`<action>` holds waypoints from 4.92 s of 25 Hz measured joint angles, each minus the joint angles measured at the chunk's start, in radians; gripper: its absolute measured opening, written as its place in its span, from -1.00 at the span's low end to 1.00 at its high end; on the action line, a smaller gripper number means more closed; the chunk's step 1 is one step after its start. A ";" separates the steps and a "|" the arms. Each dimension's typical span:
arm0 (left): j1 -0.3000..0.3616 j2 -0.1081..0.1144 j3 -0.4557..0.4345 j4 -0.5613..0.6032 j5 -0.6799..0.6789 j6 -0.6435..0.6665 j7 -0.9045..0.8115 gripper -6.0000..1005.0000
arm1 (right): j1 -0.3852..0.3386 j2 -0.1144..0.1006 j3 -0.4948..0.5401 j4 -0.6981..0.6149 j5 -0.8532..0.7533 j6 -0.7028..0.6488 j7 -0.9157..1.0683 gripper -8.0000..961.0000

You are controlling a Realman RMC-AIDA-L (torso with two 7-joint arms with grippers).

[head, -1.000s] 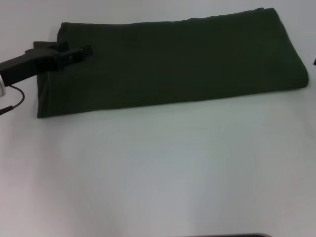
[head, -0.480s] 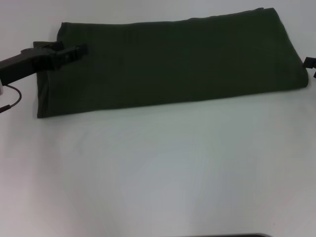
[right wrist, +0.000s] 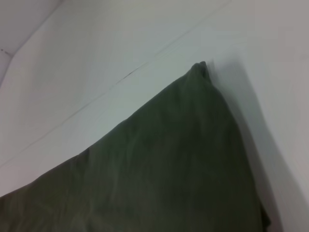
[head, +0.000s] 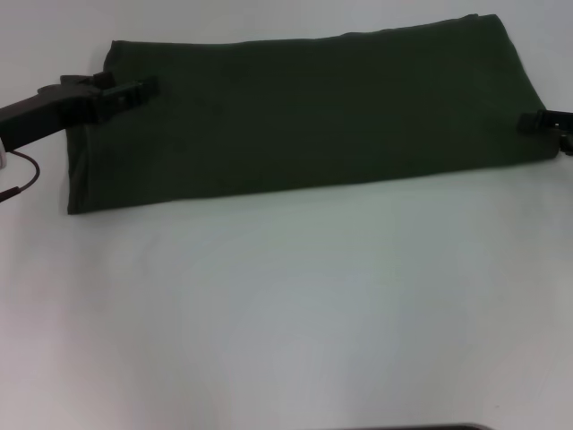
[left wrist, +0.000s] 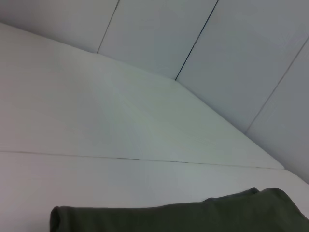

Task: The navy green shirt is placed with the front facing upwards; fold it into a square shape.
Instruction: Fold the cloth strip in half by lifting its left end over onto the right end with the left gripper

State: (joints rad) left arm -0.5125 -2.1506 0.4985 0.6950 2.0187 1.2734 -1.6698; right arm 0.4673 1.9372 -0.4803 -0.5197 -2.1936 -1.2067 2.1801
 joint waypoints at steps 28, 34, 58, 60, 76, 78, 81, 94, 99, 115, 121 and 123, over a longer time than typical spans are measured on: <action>0.066 0.063 0.003 0.004 0.046 0.035 -0.093 0.71 | -0.008 0.002 0.008 -0.006 0.002 0.007 -0.014 -0.96; 0.067 0.134 0.017 0.002 0.164 0.132 -0.227 0.70 | -0.016 -0.003 0.010 -0.007 0.006 0.005 -0.015 -0.96; 0.021 0.146 0.052 -0.023 0.330 0.165 -0.294 0.65 | -0.012 -0.011 0.017 -0.011 0.008 0.004 -0.016 -0.96; 0.015 0.145 0.056 -0.025 0.334 0.162 -0.293 0.64 | -0.012 -0.011 0.017 -0.011 0.008 0.005 -0.016 -0.96; 0.006 0.154 0.079 -0.051 0.341 0.095 -0.317 0.61 | -0.010 -0.009 0.017 -0.011 0.008 0.005 -0.016 -0.96; 0.005 0.155 0.079 -0.055 0.349 0.094 -0.317 0.60 | -0.009 -0.009 0.017 -0.011 0.008 0.004 -0.016 -0.96; 0.004 0.155 0.078 -0.055 0.353 0.094 -0.317 0.38 | -0.009 -0.009 0.017 -0.011 0.008 0.004 -0.016 -0.96; 0.001 0.158 0.080 -0.048 0.363 0.102 -0.318 -0.72 | -0.010 -0.008 0.014 -0.013 0.008 0.001 -0.019 -0.96; -0.003 0.166 0.080 -0.049 0.364 0.107 -0.318 -0.87 | -0.026 -0.001 0.016 -0.013 0.008 -0.009 -0.041 -0.96; 0.050 0.207 0.071 0.007 0.363 0.319 -0.294 -0.96 | -0.205 0.023 0.155 -0.023 0.007 -0.266 -0.286 -0.96; 0.106 0.199 0.067 0.027 0.363 0.420 -0.267 -0.94 | -0.239 0.018 0.155 -0.023 0.005 -0.295 -0.305 -0.96; 0.119 0.197 0.065 0.033 0.363 0.441 -0.265 -0.94 | -0.250 0.016 0.155 -0.023 0.004 -0.306 -0.311 -0.96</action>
State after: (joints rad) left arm -0.3933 -1.9533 0.5632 0.7284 2.3821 1.7148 -1.9345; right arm 0.2171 1.9537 -0.3250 -0.5431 -2.1895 -1.5128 1.8692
